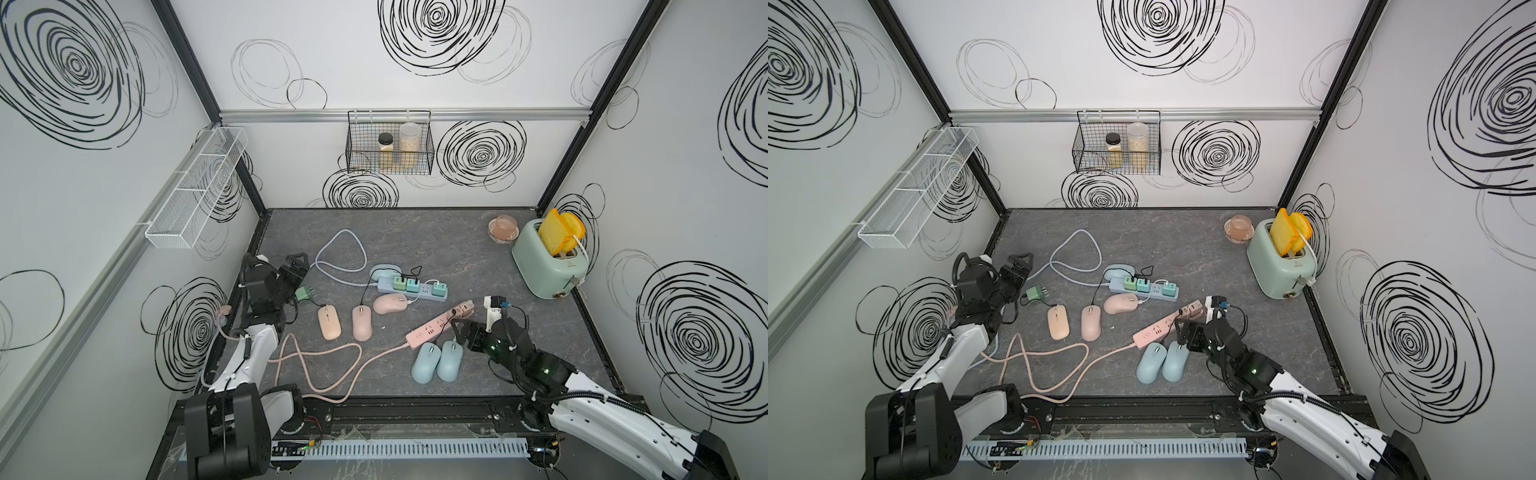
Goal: Unplug the wireless mouse
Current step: Place the plug at the center of the board, then pick up the mouse from the center of the board.
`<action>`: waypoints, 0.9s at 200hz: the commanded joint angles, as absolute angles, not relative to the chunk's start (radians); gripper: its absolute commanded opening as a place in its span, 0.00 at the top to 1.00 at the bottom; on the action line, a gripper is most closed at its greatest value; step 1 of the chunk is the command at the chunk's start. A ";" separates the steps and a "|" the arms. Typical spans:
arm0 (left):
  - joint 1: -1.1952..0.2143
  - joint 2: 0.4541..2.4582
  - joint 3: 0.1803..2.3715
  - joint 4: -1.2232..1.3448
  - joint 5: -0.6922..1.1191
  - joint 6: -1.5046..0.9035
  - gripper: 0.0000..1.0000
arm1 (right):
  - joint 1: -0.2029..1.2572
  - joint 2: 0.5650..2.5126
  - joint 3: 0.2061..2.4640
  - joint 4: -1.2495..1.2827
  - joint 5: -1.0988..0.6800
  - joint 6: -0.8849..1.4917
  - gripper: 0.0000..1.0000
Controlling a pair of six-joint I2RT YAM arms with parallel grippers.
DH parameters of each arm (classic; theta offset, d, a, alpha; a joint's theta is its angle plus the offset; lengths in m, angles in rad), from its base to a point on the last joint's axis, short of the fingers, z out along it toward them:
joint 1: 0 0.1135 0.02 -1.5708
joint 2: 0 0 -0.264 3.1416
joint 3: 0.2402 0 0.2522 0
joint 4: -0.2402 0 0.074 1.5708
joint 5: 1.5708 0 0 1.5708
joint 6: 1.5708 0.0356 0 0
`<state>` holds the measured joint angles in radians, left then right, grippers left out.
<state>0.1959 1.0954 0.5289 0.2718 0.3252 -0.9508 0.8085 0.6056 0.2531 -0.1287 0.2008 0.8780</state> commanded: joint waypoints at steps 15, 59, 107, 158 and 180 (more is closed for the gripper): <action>-0.072 1.015 0.613 0.179 0.240 -0.821 0.02 | 0.811 0.609 0.298 -0.169 0.215 0.887 0.14; -0.481 1.031 0.658 0.086 0.105 -0.637 0.01 | 0.802 0.600 0.317 -0.210 0.232 0.881 0.15; -0.851 1.152 0.701 0.031 -0.001 -0.496 0.07 | 0.610 0.609 0.321 -0.222 0.065 0.837 0.27; -1.218 1.277 0.716 -0.101 -0.223 -0.465 0.04 | 0.536 0.552 0.268 -0.239 -0.002 0.831 0.21; -1.282 1.342 0.707 -0.063 -0.204 -0.478 0.12 | 0.534 0.554 0.265 -0.242 -0.004 0.831 0.20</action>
<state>-1.2388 1.2907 0.6994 -0.0669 -0.1314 -0.4927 0.5396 0.5625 0.2771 -0.2203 0.0174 0.8364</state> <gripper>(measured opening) 0.913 0.793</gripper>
